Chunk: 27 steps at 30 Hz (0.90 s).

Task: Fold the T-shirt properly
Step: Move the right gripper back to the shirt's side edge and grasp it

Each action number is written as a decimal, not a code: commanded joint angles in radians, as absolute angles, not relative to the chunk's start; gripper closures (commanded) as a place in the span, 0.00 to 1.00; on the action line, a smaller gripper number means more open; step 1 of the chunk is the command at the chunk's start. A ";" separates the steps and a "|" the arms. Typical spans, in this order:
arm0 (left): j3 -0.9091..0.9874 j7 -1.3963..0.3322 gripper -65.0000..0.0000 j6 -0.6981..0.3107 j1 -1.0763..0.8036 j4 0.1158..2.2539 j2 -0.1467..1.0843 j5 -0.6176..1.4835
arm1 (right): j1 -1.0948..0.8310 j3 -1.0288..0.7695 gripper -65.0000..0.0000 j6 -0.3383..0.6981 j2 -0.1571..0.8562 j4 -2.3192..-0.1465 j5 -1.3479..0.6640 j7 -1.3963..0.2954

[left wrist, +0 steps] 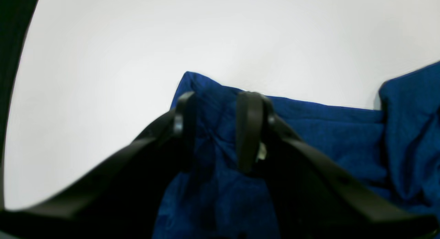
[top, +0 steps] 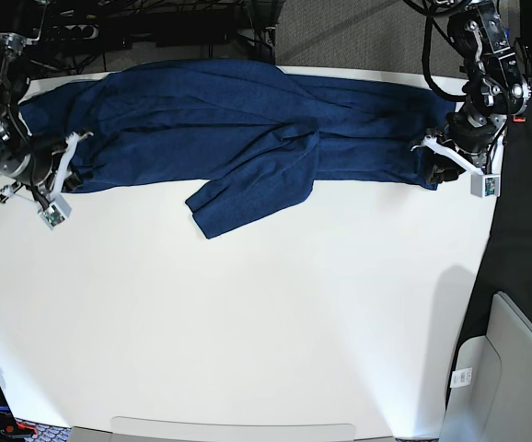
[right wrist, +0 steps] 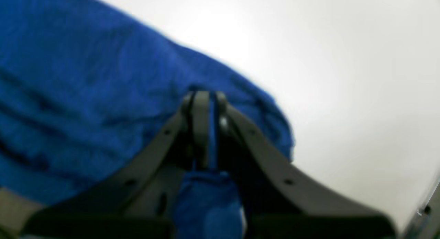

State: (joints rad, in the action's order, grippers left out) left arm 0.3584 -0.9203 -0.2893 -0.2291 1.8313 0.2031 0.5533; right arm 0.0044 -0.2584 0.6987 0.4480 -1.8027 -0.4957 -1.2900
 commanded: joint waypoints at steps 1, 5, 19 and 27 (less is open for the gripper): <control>0.360 -0.906 0.71 -0.294 -0.223 1.845 0.214 0.565 | 0.042 -0.243 0.80 0.698 0.450 -1.802 -0.492 -1.280; 0.360 -0.906 0.71 -0.294 -0.228 1.845 0.214 0.565 | 0.096 -0.174 0.51 0.698 0.437 -1.724 -0.452 -1.276; 0.360 -0.905 0.71 -0.294 -0.229 1.845 0.213 0.565 | 0.189 -0.170 0.36 0.698 0.358 -1.514 -0.449 -1.248; 0.360 -0.905 0.71 -0.294 -0.231 1.845 0.213 0.565 | 0.185 -0.114 0.58 0.698 0.381 -1.428 -0.450 -1.245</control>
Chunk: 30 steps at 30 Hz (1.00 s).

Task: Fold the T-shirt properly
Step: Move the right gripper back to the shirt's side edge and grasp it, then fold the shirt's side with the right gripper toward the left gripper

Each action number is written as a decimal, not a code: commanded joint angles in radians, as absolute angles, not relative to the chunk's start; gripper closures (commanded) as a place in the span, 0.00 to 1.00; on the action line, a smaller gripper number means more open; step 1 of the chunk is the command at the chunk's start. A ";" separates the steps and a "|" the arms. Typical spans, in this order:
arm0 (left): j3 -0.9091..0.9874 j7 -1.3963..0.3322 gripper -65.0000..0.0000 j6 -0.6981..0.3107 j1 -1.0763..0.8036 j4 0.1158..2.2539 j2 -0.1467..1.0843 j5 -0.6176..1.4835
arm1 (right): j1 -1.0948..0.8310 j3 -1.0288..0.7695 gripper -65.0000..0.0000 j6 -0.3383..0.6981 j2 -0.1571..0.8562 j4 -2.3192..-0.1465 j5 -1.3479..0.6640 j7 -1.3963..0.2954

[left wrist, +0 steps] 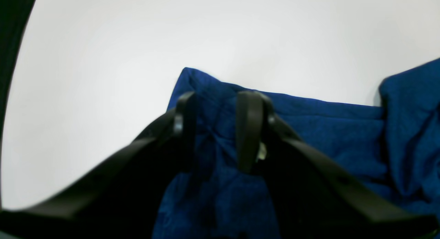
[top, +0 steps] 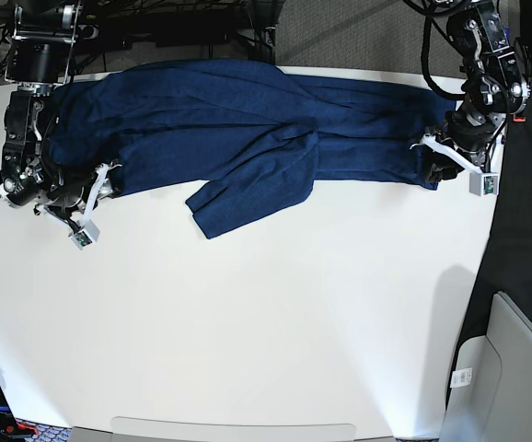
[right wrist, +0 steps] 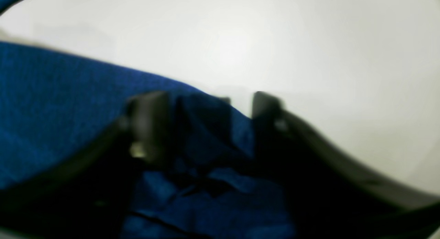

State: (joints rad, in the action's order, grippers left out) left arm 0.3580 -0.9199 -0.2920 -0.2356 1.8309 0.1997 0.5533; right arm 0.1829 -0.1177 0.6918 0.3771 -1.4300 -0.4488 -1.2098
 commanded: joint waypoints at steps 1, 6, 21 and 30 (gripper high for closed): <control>0.360 -0.905 0.71 -0.294 -0.231 1.845 0.213 0.565 | 0.185 -0.094 0.67 0.698 0.390 -1.428 -0.452 -1.245; 0.360 -0.905 0.71 -0.294 -0.229 1.845 0.213 0.565 | 0.176 -0.077 1.00 0.698 0.410 -1.434 -0.458 -1.287; 0.367 -0.905 0.71 -0.294 -0.231 1.845 0.213 0.565 | 0.021 -0.223 0.99 0.698 0.509 -1.656 -0.783 -1.348; 0.361 -0.905 0.71 -0.294 -0.228 1.845 0.213 0.565 | -0.163 -0.315 0.99 0.698 0.598 -1.793 -0.918 -1.349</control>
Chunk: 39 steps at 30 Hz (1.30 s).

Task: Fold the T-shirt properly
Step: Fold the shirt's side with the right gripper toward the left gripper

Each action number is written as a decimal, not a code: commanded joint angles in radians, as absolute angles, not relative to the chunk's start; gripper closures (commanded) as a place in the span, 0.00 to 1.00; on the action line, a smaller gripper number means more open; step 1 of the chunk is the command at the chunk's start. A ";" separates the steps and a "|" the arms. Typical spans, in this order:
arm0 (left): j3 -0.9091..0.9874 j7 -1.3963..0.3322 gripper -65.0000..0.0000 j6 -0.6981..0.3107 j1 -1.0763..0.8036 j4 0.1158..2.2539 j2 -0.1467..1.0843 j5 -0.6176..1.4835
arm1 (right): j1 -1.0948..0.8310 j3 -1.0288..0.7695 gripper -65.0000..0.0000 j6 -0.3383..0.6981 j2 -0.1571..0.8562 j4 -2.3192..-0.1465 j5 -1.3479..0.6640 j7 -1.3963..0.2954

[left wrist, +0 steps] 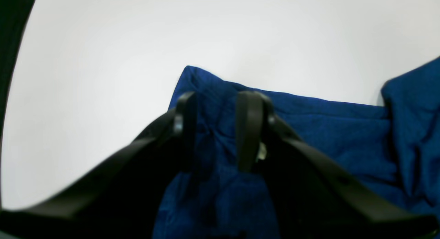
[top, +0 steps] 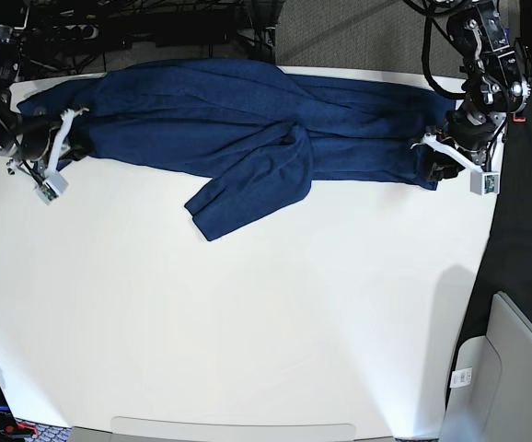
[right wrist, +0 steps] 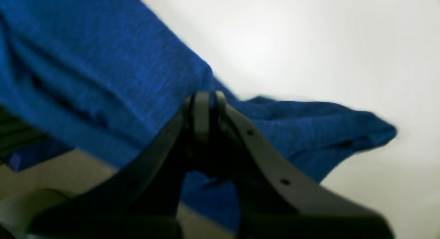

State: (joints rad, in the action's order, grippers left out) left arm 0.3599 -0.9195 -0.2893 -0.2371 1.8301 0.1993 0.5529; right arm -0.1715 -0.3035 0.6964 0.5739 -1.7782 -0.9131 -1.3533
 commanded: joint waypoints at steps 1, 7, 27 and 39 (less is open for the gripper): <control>0.361 -0.905 0.71 -0.294 -0.228 1.845 0.213 0.565 | -0.177 -0.321 0.99 0.698 0.598 -1.801 -0.921 -1.349; 0.361 -0.905 0.71 -0.294 -0.229 1.845 0.213 0.565 | -0.206 -0.323 0.99 0.698 0.613 -1.808 -0.912 -1.349; 0.360 -0.906 0.71 -0.294 -0.231 1.845 0.200 0.565 | -0.077 -0.421 0.57 0.698 0.449 -1.804 -0.777 -1.343; 0.360 -0.906 0.71 -0.294 -0.231 1.845 0.200 0.565 | 0.185 -0.255 0.57 0.698 0.104 -1.540 -0.524 -1.233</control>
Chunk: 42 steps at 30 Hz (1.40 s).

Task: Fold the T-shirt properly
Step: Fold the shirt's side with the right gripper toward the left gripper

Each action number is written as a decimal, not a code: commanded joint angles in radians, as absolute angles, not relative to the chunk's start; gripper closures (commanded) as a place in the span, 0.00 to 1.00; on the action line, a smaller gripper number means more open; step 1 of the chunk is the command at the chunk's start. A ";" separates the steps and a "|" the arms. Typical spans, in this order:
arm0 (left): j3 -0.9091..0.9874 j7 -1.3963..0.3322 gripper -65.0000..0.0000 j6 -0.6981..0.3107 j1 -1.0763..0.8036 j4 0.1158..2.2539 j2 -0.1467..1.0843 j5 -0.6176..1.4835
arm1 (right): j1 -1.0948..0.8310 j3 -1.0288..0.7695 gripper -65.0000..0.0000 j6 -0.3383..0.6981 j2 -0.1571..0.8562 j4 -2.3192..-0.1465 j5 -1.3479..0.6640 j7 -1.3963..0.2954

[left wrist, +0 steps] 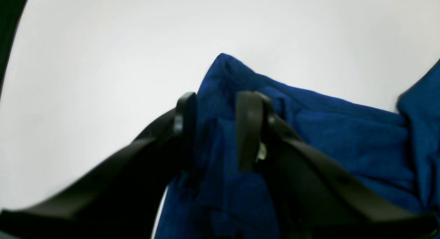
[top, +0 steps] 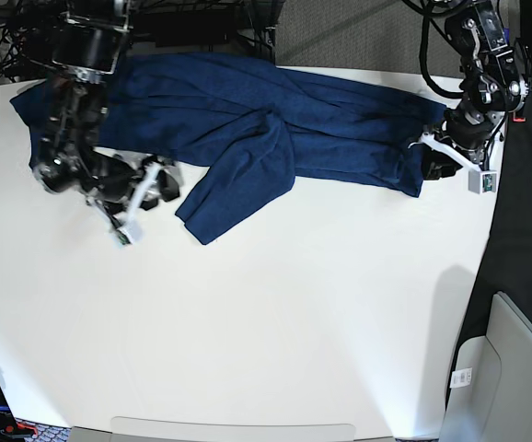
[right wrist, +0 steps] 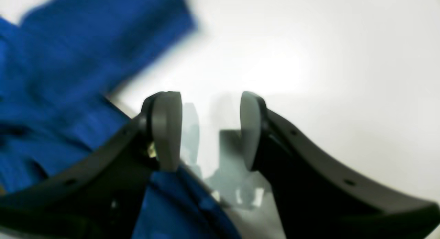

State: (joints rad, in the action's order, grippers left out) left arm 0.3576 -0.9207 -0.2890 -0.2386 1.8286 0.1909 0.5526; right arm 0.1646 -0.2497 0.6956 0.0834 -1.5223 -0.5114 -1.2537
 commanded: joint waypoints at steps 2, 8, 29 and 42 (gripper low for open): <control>0.360 -0.906 0.71 -0.294 -0.231 1.845 0.200 0.565 | 0.217 -0.246 0.57 0.698 0.065 -1.517 -0.498 -1.230; 0.360 -0.903 0.71 -0.294 -0.240 1.845 0.199 0.565 | 0.320 -0.234 0.57 0.698 -0.007 -1.409 -0.386 -1.227; 0.361 -0.901 0.71 -0.294 -0.234 1.845 0.199 0.565 | 0.381 0.028 0.99 0.698 -0.051 -1.245 -0.341 -1.179; 0.371 -0.898 0.71 -0.294 -0.252 1.845 0.200 0.565 | 0.377 0.114 0.99 0.698 -0.077 -1.248 -0.823 -1.179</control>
